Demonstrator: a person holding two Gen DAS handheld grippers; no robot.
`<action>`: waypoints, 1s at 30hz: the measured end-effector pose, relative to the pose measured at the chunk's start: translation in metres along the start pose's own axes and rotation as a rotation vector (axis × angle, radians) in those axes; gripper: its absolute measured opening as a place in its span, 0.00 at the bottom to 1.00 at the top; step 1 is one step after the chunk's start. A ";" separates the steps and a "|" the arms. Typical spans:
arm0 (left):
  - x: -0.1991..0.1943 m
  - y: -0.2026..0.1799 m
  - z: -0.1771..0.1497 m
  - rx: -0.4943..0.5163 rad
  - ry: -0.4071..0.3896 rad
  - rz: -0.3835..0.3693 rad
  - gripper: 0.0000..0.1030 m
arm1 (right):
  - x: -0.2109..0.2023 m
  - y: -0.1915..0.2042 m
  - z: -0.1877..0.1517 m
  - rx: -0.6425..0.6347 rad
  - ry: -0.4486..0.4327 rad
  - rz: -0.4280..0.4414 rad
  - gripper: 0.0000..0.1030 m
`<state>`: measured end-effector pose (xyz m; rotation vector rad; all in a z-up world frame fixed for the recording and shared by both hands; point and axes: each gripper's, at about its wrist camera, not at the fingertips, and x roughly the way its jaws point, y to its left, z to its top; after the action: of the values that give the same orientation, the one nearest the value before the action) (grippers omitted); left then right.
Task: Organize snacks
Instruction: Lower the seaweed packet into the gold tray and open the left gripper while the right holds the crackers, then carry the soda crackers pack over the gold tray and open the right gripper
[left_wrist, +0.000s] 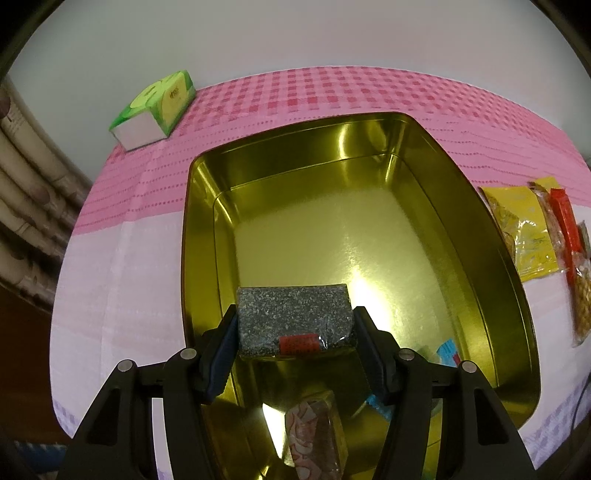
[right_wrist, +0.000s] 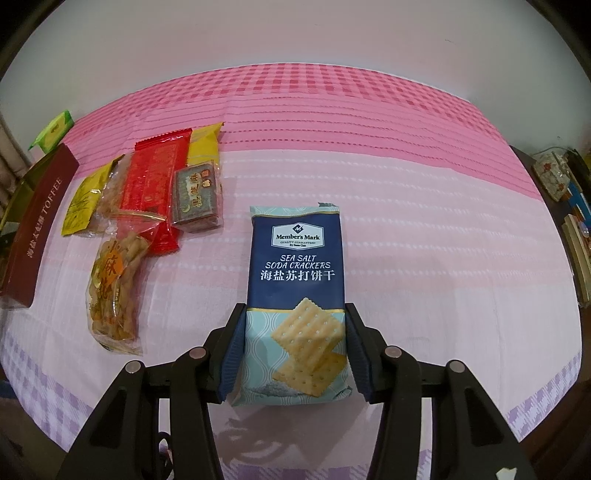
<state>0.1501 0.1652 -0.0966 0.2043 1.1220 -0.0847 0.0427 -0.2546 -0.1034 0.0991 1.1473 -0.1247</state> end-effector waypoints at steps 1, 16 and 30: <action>0.000 0.000 0.000 0.001 -0.001 0.004 0.59 | -0.001 0.000 0.000 0.004 0.001 -0.002 0.45; -0.038 0.012 0.000 -0.043 -0.096 -0.040 0.70 | -0.026 0.015 0.007 -0.003 -0.034 -0.035 0.45; -0.097 0.072 -0.036 -0.238 -0.202 0.041 0.74 | -0.065 0.123 0.046 -0.149 -0.111 0.125 0.45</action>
<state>0.0882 0.2391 -0.0155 0.0058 0.9168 0.0638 0.0758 -0.1366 -0.0238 0.0312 1.0331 0.0655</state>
